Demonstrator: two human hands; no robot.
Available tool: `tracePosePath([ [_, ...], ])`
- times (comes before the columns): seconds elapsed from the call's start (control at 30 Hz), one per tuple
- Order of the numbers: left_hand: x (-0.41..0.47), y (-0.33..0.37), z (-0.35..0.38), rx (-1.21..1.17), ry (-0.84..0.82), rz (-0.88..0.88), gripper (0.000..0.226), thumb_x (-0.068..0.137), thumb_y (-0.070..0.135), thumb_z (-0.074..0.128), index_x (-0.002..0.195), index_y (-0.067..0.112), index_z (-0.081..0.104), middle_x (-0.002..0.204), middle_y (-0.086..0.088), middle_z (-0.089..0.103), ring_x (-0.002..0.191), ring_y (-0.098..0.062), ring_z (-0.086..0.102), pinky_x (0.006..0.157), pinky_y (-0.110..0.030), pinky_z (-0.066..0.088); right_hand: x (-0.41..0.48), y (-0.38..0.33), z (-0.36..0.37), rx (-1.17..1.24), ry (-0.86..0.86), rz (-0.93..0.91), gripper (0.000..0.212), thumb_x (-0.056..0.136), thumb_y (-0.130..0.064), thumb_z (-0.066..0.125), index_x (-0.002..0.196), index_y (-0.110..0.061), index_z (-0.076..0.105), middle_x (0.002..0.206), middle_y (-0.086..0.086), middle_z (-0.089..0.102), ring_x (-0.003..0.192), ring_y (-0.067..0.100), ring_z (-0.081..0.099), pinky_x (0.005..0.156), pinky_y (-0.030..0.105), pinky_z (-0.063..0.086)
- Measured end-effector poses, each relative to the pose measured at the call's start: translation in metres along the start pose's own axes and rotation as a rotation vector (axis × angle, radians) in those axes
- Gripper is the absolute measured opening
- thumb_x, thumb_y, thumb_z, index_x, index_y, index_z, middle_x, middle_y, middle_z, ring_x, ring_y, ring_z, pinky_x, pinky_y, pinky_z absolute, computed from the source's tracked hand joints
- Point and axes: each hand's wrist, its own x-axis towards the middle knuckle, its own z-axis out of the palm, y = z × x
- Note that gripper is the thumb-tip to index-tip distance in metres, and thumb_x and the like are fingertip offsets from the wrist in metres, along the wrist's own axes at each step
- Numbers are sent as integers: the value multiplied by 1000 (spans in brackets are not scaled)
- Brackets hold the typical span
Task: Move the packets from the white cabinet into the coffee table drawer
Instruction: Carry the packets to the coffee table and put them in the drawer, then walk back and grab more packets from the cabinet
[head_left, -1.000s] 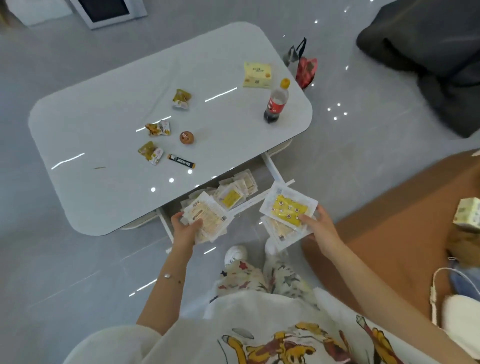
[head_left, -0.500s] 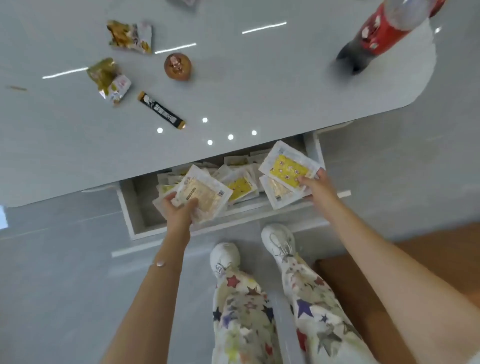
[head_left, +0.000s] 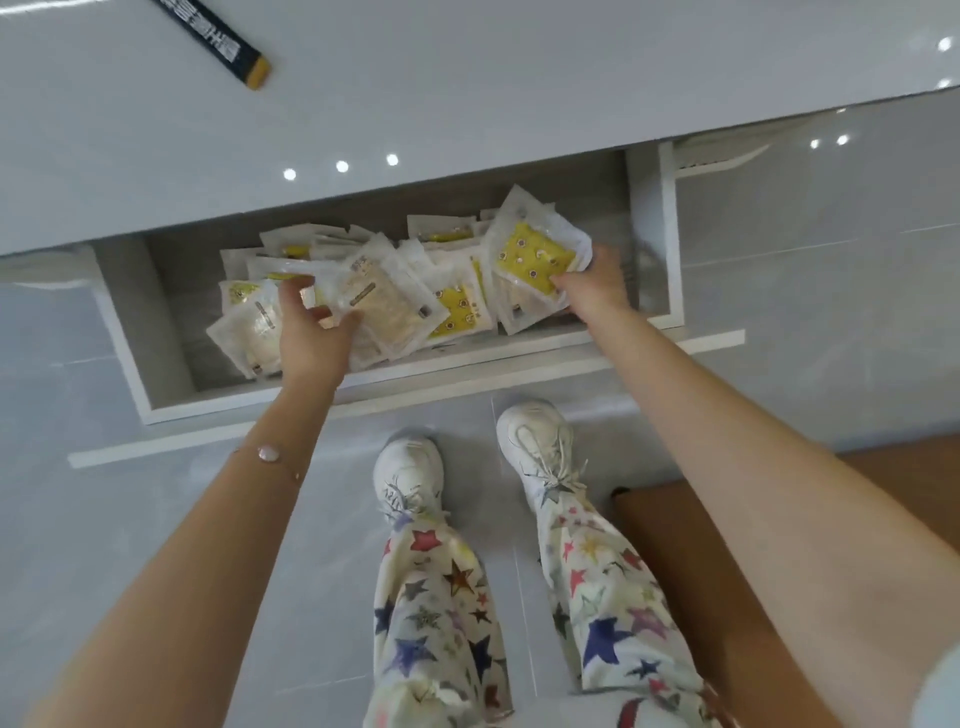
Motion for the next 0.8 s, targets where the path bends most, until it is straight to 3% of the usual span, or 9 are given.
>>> tracePosePath([
  [0.13,-39,44,-28,250,1,286,53,92,27,60,140,23,37,139,-5,48,127,-24,44,99,-41,42,-58,-39,-25,-172,42,-244,63,86,-14,63,142,-18,36,143,8,38,127,22,43,103,35,42],
  [0.27,-97,117,-70,399,-23,499,57,93,35,57,144,28,34,146,-5,41,133,-27,37,107,-44,33,-128,-98,-74,-363,39,-539,55,89,-16,57,141,-21,39,143,5,41,131,22,38,104,31,33],
  [0.37,-143,171,-106,574,22,671,60,92,41,54,147,28,32,149,-7,38,137,-30,32,112,-50,27,-182,-149,-118,-605,53,-694,58,86,-17,54,142,-23,38,145,5,39,133,26,35,108,42,34],
  [0.6,-264,255,-197,718,138,652,65,94,53,41,151,31,19,160,0,18,148,-26,7,118,-50,9,-335,-246,-200,-970,24,-924,64,94,-39,44,151,-31,15,159,5,15,146,29,8,117,46,15],
  [0.73,-324,267,-245,719,212,622,71,88,61,31,152,32,19,160,-1,16,148,-28,8,116,-52,9,-406,-280,-217,-1085,23,-1029,66,95,-41,41,152,-31,10,160,4,11,147,30,2,118,48,7],
  [0.8,-347,267,-270,689,259,619,68,92,58,37,152,32,19,160,-1,17,148,-28,10,117,-53,7,-437,-292,-219,-1110,11,-1090,64,96,-39,38,152,-31,9,160,4,10,147,29,2,118,48,4],
])
